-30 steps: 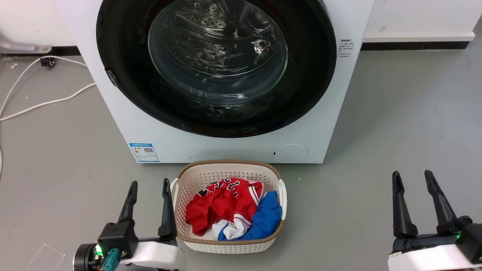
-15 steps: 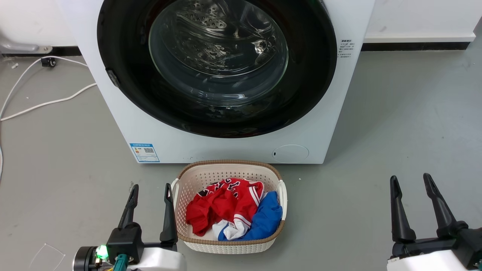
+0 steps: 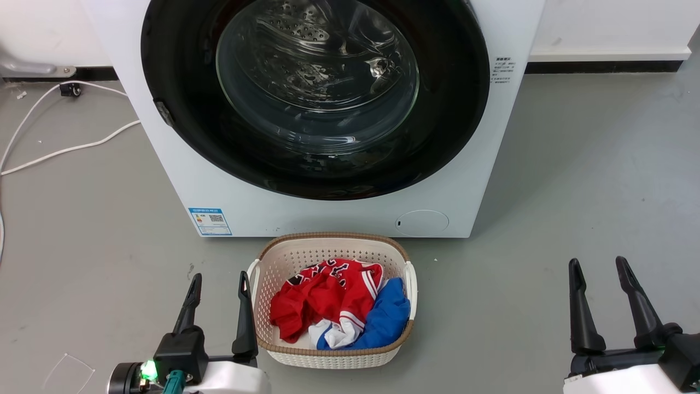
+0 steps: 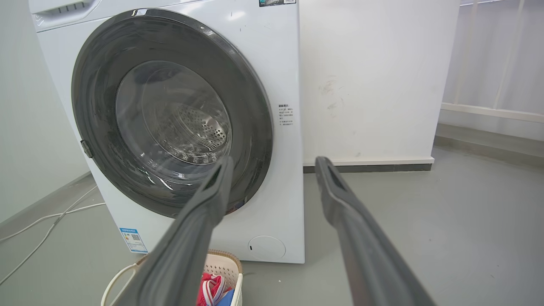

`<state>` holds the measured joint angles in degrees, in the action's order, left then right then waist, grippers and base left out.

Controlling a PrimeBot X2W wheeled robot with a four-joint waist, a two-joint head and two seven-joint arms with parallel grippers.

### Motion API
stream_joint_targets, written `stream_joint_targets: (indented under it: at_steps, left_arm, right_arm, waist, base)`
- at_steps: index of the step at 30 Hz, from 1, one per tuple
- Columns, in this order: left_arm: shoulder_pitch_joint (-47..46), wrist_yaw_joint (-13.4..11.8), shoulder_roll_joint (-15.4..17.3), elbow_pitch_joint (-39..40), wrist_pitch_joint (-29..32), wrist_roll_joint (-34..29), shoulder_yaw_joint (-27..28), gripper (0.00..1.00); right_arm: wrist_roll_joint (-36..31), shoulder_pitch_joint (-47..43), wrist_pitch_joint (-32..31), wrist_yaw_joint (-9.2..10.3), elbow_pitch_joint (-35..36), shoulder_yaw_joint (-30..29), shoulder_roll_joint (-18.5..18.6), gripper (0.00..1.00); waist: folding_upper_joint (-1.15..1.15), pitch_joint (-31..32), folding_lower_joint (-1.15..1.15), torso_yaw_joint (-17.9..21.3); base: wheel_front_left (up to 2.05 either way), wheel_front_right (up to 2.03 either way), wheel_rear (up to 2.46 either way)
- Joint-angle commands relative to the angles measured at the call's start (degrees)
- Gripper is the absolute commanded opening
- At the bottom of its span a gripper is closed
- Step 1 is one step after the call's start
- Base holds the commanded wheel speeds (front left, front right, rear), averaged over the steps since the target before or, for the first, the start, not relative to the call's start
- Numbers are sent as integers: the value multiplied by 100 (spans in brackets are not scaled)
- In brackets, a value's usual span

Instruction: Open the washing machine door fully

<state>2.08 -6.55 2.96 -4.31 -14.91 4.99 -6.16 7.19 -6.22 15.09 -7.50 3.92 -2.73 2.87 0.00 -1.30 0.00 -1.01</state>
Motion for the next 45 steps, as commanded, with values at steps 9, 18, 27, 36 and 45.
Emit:
stream_joint_targets:
  at_steps: [9,18,27,36,45]
  left_arm:
    - [34,1,-12,-57,-44,6,5,100]
    - [21,-30,-12,-77,-45,14,-7,100]
    - [69,-35,-12,-92,-44,61,-22,100]
    - [66,-37,-10,-117,-44,119,-13,100]
    - [68,-28,-10,-114,-44,128,27,100]
  right_arm:
    - [8,-50,12,2,-44,42,1,65]
    - [543,-2,12,2,-44,84,0,0]
    - [5425,111,11,0,-465,316,-5,0]
    - [8105,132,-47,0,-346,723,-2,0]
    - [9165,-81,-913,0,40,323,-2,0]
  waist:
    - [0,11,0,-1]
    - [0,15,0,-3]
    - [0,45,0,18]
    - [0,37,0,-5]
    - [0,-1,0,4]
  base:
    - [0,0,0]
    - [0,0,0]
    - [0,0,0]
    - [0,0,0]
    - [0,0,0]
